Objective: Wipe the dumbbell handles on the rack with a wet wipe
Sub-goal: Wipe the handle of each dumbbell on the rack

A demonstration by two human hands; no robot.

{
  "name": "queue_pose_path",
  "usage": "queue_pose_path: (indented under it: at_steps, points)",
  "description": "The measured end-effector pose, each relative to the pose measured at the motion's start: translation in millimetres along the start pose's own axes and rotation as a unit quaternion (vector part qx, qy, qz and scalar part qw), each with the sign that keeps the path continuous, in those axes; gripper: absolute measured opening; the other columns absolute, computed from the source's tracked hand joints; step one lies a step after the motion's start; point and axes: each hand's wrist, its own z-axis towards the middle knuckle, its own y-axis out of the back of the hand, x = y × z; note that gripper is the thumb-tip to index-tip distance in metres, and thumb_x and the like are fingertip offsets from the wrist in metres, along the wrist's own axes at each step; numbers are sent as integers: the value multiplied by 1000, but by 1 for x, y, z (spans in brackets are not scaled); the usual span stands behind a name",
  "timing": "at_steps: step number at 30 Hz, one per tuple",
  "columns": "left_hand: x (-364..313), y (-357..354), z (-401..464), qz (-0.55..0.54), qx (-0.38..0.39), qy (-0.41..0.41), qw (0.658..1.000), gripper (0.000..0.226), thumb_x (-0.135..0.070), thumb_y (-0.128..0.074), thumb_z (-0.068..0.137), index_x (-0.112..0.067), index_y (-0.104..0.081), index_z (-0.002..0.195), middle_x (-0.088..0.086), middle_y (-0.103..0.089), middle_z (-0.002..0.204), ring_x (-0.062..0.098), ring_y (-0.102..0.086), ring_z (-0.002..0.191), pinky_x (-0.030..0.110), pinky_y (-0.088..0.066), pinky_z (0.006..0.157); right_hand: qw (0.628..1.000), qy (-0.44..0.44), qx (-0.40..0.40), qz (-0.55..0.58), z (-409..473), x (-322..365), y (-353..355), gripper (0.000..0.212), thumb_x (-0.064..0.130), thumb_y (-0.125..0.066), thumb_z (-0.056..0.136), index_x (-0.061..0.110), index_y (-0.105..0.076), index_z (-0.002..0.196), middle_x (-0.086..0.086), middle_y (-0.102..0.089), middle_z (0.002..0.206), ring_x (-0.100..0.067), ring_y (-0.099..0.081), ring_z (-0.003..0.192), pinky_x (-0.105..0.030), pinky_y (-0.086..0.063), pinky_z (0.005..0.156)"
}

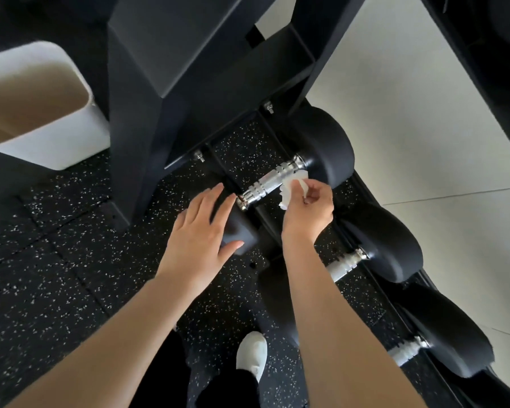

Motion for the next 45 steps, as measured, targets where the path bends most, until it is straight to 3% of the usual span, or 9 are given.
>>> queue_pose_path:
  at_steps: [5, 12, 17, 22, 26, 28, 31, 40, 45]
  points:
    - [7, -2, 3, -11, -10, -13, 1000, 80, -43, -70, 75, -10, -41, 141, 10, -37, 148, 27, -36, 133, 45, -44, 95, 993, -75, -85, 29, 15, 11, -27, 7, 12, -67, 84, 14, -62, 89, -8, -67, 99, -16, -62, 84, -21, -52, 71]
    - [11, -9, 4, -12, -12, -13, 1000, 83, -44, -68, 77, -12, -35, 145, 9, -33, 151, 27, -34, 137, 44, -42, 99, 973, -174, -105, 107, 24, 19, -50, 12, 15, -74, 78, 15, -64, 84, -1, -66, 89, -14, -62, 81, -20, -50, 69]
    - [9, -12, 1, -33, -17, 1, 999, 82, -40, -70, 77, -13, -34, 146, 8, -30, 153, 27, -31, 139, 45, -39, 101, 993, -108, 47, -11, -6, -1, -45, 15, 12, -74, 77, 21, -61, 76, -5, -63, 111, -21, -60, 101, -12, -44, 65]
    - [8, -10, 3, -32, -8, 9, 999, 87, -37, -76, 73, -16, -35, 146, 6, -29, 153, 26, -30, 139, 43, -39, 101, 978, -58, 173, -99, -26, -23, -36, 13, 20, -77, 74, 22, -64, 74, -3, -67, 93, -17, -63, 86, -22, -47, 70]
    - [8, -12, 1, -32, -9, 13, 999, 86, -39, -74, 75, -16, -33, 147, 5, -27, 154, 25, -28, 140, 43, -38, 101, 962, -36, 234, -137, -14, -28, -27, 12, 20, -73, 79, 14, -63, 81, -2, -64, 81, -13, -59, 72, -12, -44, 58]
    - [7, -13, 0, -33, -8, 18, 999, 86, -39, -73, 76, -16, -32, 148, 4, -25, 155, 25, -27, 141, 43, -38, 101, 958, -44, 242, -149, -13, -36, -27, 12, 18, -70, 81, 15, -60, 84, -4, -66, 87, -18, -61, 80, -22, -50, 70]
    - [6, -12, 1, -29, -5, 20, 999, 86, -38, -73, 76, -16, -31, 148, 4, -24, 156, 25, -26, 141, 43, -38, 101, 961, -99, 236, -104, -12, -45, -28, 17, 14, -69, 81, 22, -55, 77, -8, -68, 93, -23, -64, 87, -36, -52, 78]
    - [7, -13, 1, -26, -7, 18, 999, 84, -39, -73, 77, -17, -32, 147, 4, -24, 156, 25, -27, 141, 43, -38, 101, 953, -231, 116, 157, 14, -24, -24, 12, 3, -58, 89, 13, -59, 95, -7, -67, 102, -16, -66, 90, -22, -56, 68]
    - [7, -13, 1, -31, -8, 17, 999, 84, -40, -72, 77, -17, -32, 147, 3, -24, 155, 25, -26, 141, 43, -37, 102, 923, -284, 14, 260, 42, -3, -28, 13, 1, -60, 88, 14, -62, 85, 2, -65, 83, -10, -63, 78, -18, -49, 61]
